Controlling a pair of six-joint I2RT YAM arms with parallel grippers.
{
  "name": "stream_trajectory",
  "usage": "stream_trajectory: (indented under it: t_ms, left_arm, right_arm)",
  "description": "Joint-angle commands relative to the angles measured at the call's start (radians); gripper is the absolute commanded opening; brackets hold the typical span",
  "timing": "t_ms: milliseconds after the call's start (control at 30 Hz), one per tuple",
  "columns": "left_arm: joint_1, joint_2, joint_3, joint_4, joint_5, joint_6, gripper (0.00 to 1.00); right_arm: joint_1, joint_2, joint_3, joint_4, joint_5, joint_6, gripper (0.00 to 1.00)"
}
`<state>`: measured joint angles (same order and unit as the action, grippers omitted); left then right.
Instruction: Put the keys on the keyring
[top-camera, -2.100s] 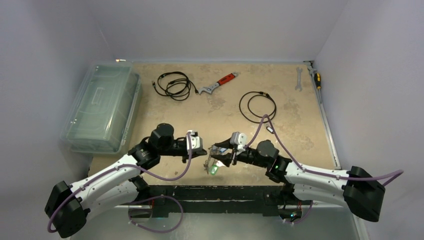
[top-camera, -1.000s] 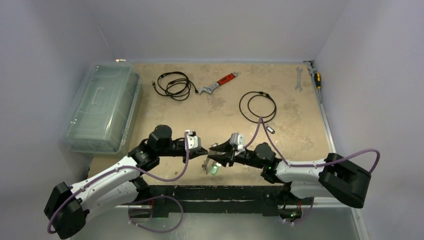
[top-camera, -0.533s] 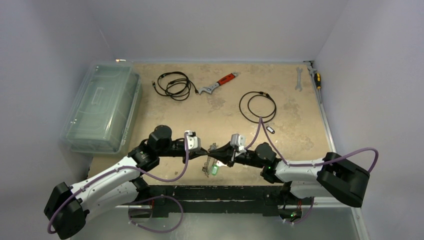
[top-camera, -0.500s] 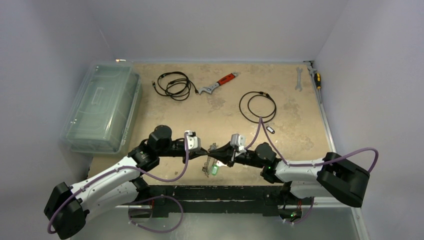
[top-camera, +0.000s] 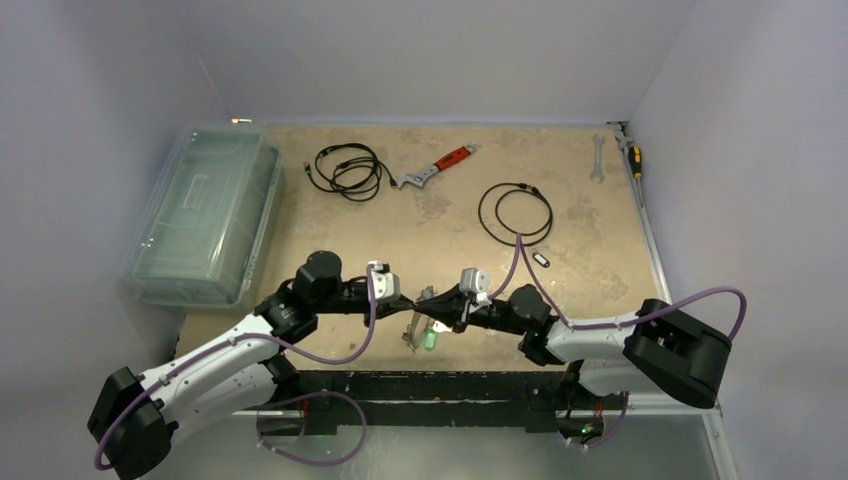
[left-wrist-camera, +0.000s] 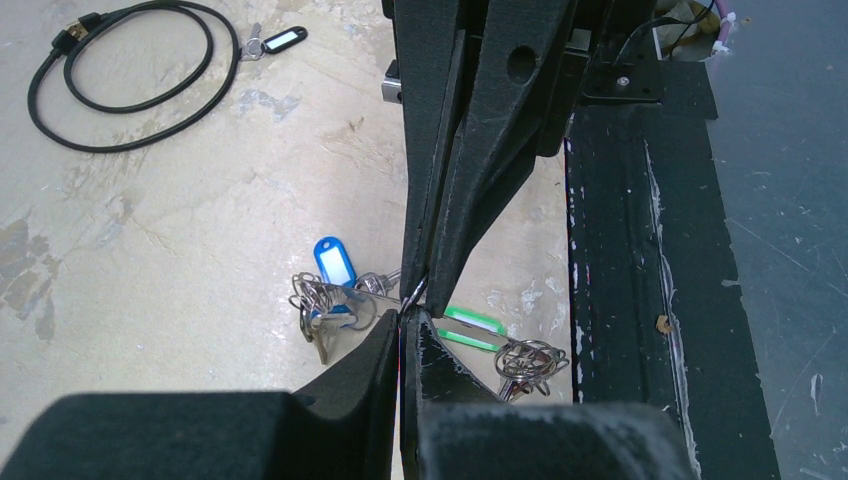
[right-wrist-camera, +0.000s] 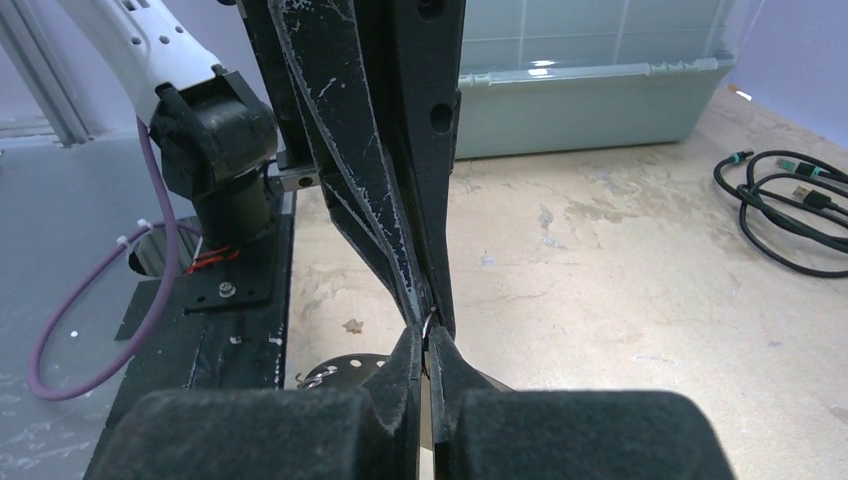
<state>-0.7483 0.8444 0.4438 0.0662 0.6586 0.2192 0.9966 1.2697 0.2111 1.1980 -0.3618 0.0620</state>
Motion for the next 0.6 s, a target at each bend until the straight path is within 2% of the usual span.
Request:
stream_trajectory:
  t_ms: [0, 67, 167, 200, 267, 300, 367, 567]
  left_arm:
    - [-0.011, -0.012, -0.016, 0.058, 0.031, -0.012, 0.00]
    - [-0.011, -0.017, -0.016, 0.057, 0.008, -0.017, 0.03]
    - [-0.012, -0.034, -0.016, 0.051, -0.022, -0.023, 0.36]
    - [-0.012, -0.045, -0.018, 0.049, -0.038, -0.027, 0.44]
    - [-0.012, -0.071, -0.022, 0.044, -0.079, -0.040, 0.70]
    - [-0.012, -0.085, -0.023, 0.039, -0.096, -0.041, 0.77]
    - [-0.013, -0.111, -0.024, 0.035, -0.119, -0.047, 0.84]
    - [-0.012, -0.155, -0.011, 0.039, -0.223, -0.078, 0.93]
  right_arm:
    - [0.005, -0.009, 0.033, -0.051, -0.007, -0.028, 0.00]
    - [0.005, -0.034, 0.037, -0.085, 0.008, -0.042, 0.00]
    - [0.005, -0.083, 0.053, -0.175, 0.029, -0.056, 0.00]
    - [0.005, -0.100, 0.067, -0.215, 0.036, -0.082, 0.00]
    - [0.005, -0.140, 0.086, -0.281, 0.055, -0.095, 0.00]
    - [0.005, -0.160, 0.095, -0.315, 0.069, -0.098, 0.00]
    - [0.005, -0.216, 0.123, -0.404, 0.104, -0.126, 0.00]
    - [0.005, -0.332, 0.196, -0.654, 0.228, -0.155, 0.00]
